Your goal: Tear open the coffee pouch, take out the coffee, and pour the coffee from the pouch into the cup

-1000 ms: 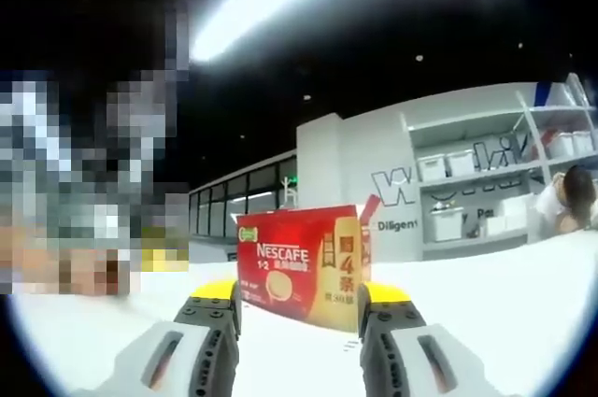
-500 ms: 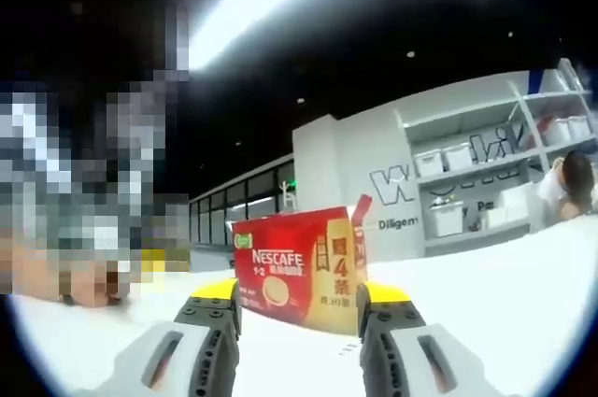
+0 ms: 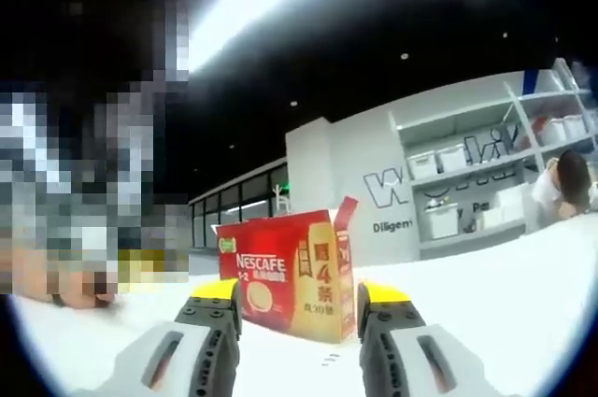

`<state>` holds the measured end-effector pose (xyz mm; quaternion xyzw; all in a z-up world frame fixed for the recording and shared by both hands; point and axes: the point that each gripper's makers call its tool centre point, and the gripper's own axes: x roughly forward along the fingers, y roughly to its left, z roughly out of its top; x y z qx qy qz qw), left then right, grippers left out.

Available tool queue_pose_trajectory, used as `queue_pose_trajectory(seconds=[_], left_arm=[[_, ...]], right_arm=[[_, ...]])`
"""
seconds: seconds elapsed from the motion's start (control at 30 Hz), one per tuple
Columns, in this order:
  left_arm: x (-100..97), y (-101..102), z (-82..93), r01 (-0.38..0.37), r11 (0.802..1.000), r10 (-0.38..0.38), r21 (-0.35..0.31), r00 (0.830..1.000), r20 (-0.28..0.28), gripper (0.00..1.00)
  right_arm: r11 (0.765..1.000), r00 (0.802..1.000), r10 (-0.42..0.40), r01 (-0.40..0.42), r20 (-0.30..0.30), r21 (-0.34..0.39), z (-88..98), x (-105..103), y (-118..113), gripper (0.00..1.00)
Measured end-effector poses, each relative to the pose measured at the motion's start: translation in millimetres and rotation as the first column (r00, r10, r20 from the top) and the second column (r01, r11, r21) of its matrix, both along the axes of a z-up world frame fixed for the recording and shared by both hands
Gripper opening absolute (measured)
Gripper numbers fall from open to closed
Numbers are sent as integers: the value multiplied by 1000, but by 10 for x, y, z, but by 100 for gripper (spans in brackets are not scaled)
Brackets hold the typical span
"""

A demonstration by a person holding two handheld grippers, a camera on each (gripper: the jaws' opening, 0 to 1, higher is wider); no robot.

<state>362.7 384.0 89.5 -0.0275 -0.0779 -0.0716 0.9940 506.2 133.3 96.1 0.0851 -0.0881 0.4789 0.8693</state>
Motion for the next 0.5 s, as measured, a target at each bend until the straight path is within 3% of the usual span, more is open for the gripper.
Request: queue_pose_trajectory(seconds=[0.37, 0.5], left_arm=[[90, 122, -59, -24, 1000, 25, 10, 1000, -19, 51], [109, 345, -54, -131, 991, 132, 19, 991, -9, 50]], right_arm=[[999, 1000, 3, -2, -9, 40, 34, -3, -42, 47], [1000, 1000, 11, -11, -9, 16, 11, -14, 13, 46]])
